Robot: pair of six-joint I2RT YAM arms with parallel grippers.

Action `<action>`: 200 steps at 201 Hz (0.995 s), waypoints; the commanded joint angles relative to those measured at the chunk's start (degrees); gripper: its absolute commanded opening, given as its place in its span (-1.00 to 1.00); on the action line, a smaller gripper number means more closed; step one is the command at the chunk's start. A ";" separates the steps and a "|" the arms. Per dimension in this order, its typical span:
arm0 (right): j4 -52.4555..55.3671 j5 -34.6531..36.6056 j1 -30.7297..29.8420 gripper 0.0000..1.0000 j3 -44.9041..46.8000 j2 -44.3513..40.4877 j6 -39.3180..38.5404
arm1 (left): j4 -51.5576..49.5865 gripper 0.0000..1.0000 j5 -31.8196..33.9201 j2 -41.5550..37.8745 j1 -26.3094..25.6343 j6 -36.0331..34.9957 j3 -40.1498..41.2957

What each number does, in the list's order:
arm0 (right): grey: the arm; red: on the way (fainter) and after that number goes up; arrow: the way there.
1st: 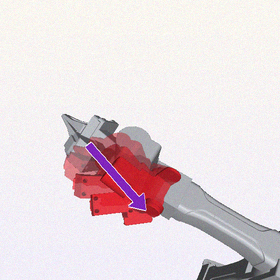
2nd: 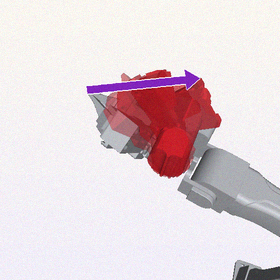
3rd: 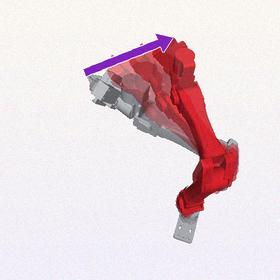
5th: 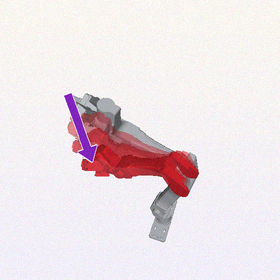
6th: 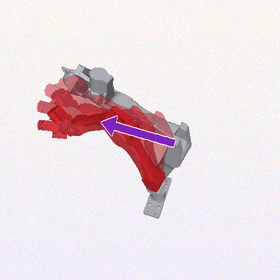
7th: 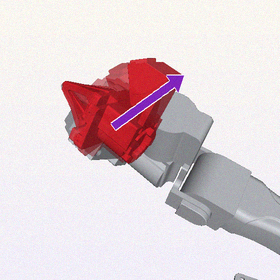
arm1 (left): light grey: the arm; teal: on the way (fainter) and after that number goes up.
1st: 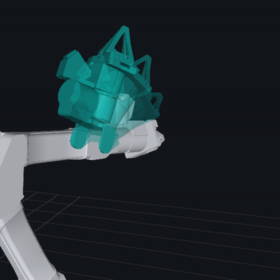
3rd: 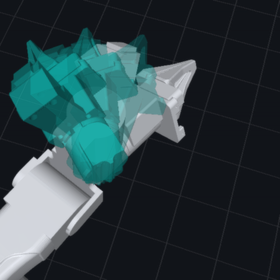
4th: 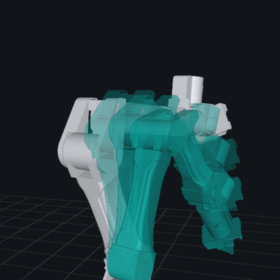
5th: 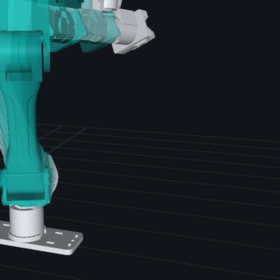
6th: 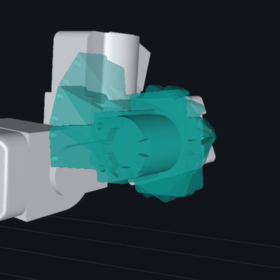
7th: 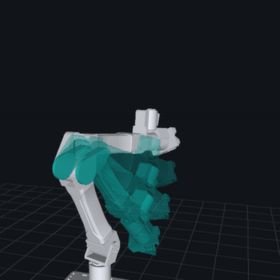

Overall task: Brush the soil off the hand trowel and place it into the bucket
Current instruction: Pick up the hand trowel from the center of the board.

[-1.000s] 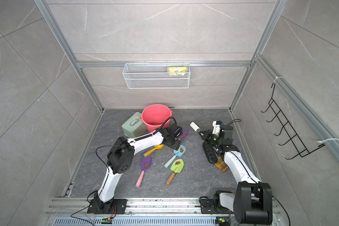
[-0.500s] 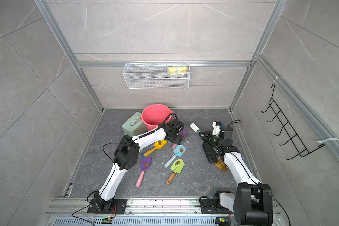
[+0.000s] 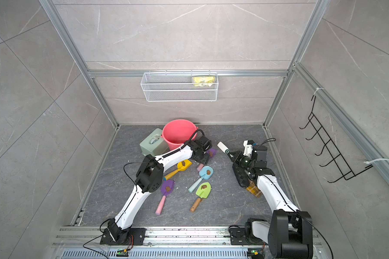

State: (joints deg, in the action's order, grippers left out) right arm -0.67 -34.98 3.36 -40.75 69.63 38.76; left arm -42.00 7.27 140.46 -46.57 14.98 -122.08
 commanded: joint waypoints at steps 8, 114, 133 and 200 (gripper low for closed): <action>-1.56 -0.96 0.12 -1.00 0.50 -1.05 -1.44 | -3.12 0.34 0.82 1.87 0.34 -1.85 -1.63; -1.33 -0.79 0.06 -1.00 0.67 -0.99 -1.44 | -2.75 0.27 -1.64 -2.29 0.34 -5.43 7.06; -1.22 -0.81 0.11 -1.00 0.67 -0.99 -1.25 | -1.18 0.24 -2.73 -3.97 0.25 -6.38 10.66; -1.94 -1.64 0.16 -1.00 1.28 -0.70 -0.31 | 5.76 0.05 -4.73 -8.71 0.25 -9.95 19.93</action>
State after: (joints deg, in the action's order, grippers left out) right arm -0.91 -35.42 3.36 -40.34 69.63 38.79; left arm -33.26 4.64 132.77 -46.54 8.62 -105.34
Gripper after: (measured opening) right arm 0.126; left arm 0.541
